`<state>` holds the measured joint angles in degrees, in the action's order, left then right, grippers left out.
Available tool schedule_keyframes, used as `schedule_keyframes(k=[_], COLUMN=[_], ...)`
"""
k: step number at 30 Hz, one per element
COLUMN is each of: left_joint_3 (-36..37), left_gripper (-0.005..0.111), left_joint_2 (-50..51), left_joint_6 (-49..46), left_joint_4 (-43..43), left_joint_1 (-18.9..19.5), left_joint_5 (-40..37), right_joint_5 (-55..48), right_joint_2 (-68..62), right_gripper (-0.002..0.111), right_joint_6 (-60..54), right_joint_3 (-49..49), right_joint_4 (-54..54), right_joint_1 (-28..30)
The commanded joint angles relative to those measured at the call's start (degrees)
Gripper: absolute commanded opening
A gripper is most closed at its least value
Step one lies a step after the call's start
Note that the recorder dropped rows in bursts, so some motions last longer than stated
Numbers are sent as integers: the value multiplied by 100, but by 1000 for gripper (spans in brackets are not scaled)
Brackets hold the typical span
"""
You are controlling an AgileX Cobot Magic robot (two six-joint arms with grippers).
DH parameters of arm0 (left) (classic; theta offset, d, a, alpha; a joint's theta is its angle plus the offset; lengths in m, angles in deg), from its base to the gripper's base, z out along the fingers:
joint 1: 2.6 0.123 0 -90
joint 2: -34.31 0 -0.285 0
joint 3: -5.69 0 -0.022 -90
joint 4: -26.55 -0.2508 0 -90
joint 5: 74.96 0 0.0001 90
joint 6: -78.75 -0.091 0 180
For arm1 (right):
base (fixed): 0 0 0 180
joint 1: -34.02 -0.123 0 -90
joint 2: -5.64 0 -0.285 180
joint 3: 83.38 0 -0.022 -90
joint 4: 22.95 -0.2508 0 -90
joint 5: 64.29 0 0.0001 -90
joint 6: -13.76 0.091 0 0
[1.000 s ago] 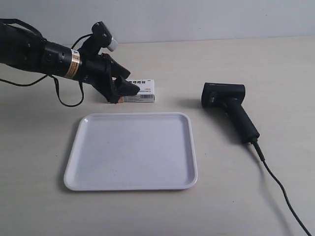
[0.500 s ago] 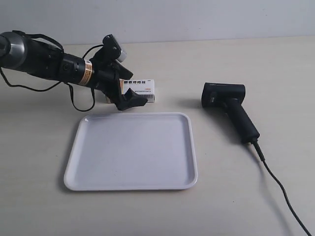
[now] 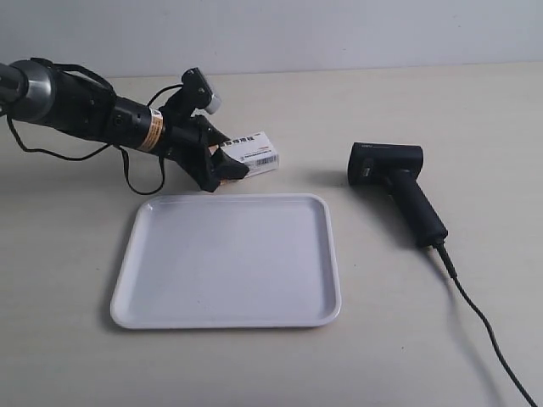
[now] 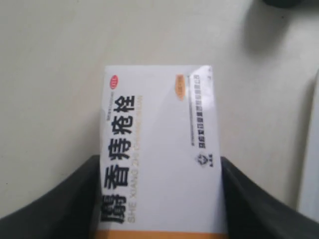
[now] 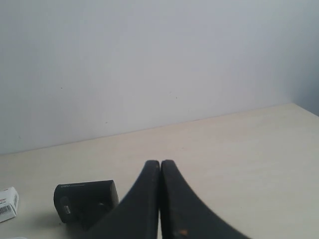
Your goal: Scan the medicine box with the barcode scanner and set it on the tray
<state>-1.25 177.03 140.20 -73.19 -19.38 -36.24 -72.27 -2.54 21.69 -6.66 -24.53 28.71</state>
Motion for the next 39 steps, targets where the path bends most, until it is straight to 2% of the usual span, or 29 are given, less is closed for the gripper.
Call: schedule_keyframes(k=[1, 6, 8, 13, 17, 21, 26, 30, 34, 39], left_joint_3=[2, 236, 481, 1432, 2085, 2532, 3021, 3320, 3356, 3356], left_gripper=[1, 0, 0, 0, 0, 0, 0, 0, 0, 0], left_joint_2=[-256, -1027, -1403, -2391, -2808, -2909, -2909, -2909, -2886, -2823], left_joint_6=[1, -144, -258, -751, -1087, -1349, -1815, -2399, -2400, -2400], left_joint_4=[-21, -21, -21, -21, -21, -21, -21, -21, -21, -21], left_joint_1=[-12, 88, 100, 100, 100, 88, 88, 88, 88, 88], left_joint_5=[467, 2052, 2418, 2252, 2226, 2015, 1694, 1668, 1629, 1110], right_joint_5=[86, 135, 285, 1007, 1288, 1238, 1265, 1790, 1778, 1370], right_joint_2=[39, 39, 39, 39, -670, -2182, -4502, -6613, -8162, -9440], right_gripper=[0, 0, 0, 0, 0, 0, 2, 22, 53, 88], right_joint_6=[-49, 511, 803, 963, 1050, 1050, 1050, 892, 387, -85], right_joint_3=[16, 16, 16, 16, -89, -570, -1336, -1936, -2803, -3640], right_joint_4=[9, -89, -164, -141, -124, 59, 263, 263, 307, 319], right_joint_1=[32, 32, 32, 32, 32, -284, -1177, -1659, -1666, -1666])
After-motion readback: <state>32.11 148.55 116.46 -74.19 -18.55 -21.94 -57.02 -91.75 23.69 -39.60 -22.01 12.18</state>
